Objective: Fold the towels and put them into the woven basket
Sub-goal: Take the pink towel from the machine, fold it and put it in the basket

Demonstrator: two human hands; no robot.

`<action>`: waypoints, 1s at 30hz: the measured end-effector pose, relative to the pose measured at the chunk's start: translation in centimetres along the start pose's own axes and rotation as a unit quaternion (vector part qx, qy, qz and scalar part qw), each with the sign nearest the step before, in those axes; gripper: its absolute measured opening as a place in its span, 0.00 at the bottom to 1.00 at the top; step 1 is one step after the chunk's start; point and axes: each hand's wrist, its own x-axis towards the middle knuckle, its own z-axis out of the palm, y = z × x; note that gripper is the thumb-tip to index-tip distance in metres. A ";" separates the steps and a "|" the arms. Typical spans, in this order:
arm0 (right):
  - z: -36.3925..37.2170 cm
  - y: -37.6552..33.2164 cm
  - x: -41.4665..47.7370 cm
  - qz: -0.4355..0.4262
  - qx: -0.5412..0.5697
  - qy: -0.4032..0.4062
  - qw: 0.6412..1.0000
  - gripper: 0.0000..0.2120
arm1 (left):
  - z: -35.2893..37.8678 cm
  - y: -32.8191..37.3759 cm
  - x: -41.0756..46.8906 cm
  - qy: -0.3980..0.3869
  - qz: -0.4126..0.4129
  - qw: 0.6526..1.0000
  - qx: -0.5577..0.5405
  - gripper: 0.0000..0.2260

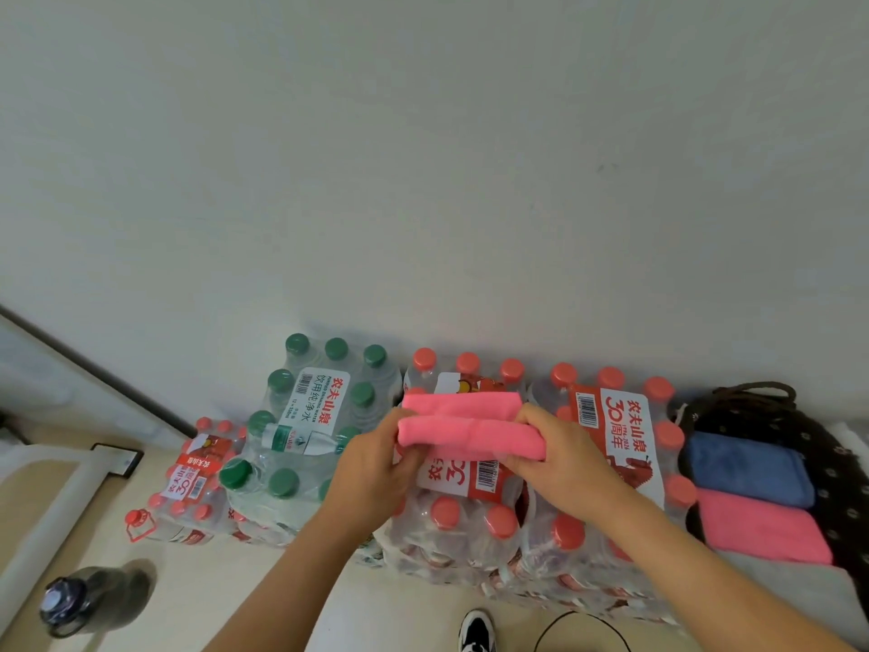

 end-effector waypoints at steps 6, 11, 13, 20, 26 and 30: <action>0.3 0.2 1.9 0.079 0.070 0.063 0.992 0.09 | 1.8 1.1 1.4 0.105 -0.107 0.988 -0.036 0.08; 0.8 0.6 3.5 0.146 0.150 0.104 0.972 0.16 | 2.6 1.7 2.2 0.155 -0.155 0.975 -0.043 0.08; 1.0 0.2 3.9 0.153 0.122 0.125 0.973 0.18 | 2.7 1.9 2.2 0.178 -0.161 0.969 -0.053 0.10; 1.7 -0.6 3.8 0.126 0.034 0.132 0.983 0.21 | 3.2 2.0 1.9 0.149 -0.135 0.979 0.043 0.14; 1.2 -1.0 4.5 0.198 -0.090 -0.008 0.976 0.22 | 3.2 1.6 2.4 0.072 -0.115 0.985 0.103 0.22; 0.3 -2.1 4.9 0.197 -0.114 -0.047 0.973 0.18 | 3.0 1.8 2.0 0.050 -0.065 0.977 0.196 0.18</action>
